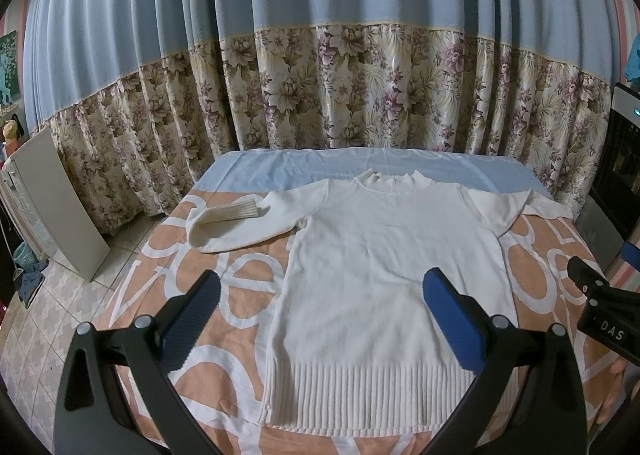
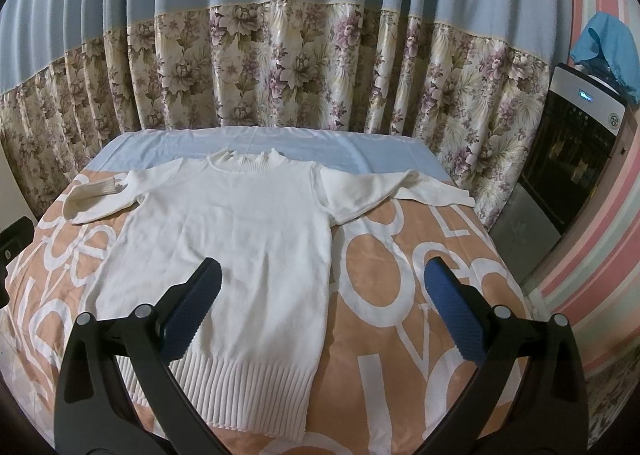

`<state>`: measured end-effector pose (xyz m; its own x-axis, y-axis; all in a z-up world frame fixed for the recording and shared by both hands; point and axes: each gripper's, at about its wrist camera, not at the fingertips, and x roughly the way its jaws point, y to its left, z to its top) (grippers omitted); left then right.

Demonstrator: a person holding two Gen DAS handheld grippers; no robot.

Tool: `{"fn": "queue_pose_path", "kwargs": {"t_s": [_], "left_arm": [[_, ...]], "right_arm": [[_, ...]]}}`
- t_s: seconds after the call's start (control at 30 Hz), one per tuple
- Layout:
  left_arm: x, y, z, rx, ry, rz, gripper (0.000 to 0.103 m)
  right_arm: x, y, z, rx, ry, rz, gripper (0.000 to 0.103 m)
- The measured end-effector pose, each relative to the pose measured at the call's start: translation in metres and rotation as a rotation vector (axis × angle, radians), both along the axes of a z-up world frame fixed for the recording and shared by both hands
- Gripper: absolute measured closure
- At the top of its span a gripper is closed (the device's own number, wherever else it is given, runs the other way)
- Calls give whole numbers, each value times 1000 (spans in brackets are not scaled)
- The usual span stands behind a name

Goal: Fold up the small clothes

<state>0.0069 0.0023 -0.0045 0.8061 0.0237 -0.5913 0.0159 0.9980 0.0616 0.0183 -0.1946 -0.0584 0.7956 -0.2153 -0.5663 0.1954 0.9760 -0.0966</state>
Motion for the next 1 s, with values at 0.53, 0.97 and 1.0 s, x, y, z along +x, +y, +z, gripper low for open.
{"fn": "queue_pose_path", "kwargs": {"t_s": [0.53, 0.97, 1.0], "left_arm": [[3, -2, -9, 2, 8, 1, 2], [13, 2, -26, 8, 20, -1, 2], [17, 3, -29, 10, 22, -2, 2]], "right_arm": [[3, 1, -2, 3, 10, -1, 3], [6, 1, -6, 0, 11, -5, 3], [8, 0, -9, 1, 14, -7, 3]]}}
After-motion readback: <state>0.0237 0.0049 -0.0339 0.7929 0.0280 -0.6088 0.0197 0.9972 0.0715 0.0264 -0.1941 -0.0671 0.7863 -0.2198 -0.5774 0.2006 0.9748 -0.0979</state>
